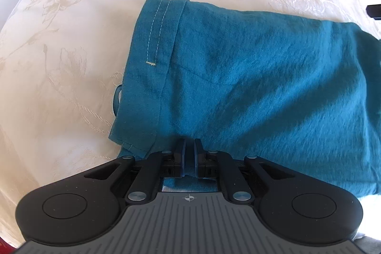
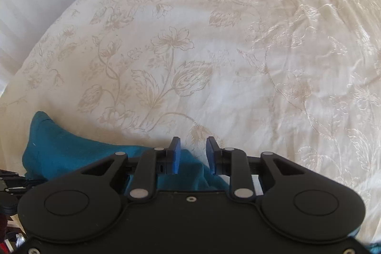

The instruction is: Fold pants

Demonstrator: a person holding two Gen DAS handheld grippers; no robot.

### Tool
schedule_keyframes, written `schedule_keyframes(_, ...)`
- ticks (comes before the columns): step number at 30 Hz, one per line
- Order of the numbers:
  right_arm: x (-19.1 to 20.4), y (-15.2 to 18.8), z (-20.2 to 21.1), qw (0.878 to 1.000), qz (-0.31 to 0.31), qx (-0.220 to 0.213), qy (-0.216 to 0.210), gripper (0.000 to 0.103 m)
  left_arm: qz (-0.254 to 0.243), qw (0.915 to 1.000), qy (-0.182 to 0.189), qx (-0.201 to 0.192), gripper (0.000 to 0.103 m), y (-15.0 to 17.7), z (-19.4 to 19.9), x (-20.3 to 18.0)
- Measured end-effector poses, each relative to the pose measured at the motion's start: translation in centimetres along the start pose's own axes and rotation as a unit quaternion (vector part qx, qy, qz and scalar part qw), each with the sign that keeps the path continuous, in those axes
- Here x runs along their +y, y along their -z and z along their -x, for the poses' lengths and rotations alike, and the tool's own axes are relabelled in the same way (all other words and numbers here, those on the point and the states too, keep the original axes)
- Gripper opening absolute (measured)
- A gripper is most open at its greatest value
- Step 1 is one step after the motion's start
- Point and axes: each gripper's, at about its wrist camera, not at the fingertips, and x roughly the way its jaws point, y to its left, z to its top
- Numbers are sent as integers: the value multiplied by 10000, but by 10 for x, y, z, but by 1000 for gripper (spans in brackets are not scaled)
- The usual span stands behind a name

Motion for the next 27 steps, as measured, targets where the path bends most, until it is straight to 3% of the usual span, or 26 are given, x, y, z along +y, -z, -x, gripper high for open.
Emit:
schedule_keyframes(5,29,45,14,9990,-11,286,-358,36,-166,9999,-1,-10,8,4,0,-2)
schedule_keyframes(13,72,148,-6,9877,-213,1450,-538,36,300,9984,466,-83,8,7,18,11)
schedule_keyframes(17,75,160,14,9884,-525,1248,-693,36,213,9952,667,-688,8,-9,46,4)
schedule_keyframes(20,70,157,28,9911,-758,947,-540,37,4,9931,788,-869,8,-21,49,-13)
schedule_keyframes(23,65,159,40,9929,-910,728,-230,37,-196,9934,807,-785,8,-21,36,-27)
schedule_keyframes(27,47,170,51,9897,-1310,553,191,37,-276,9970,644,-320,8,-2,7,-31)
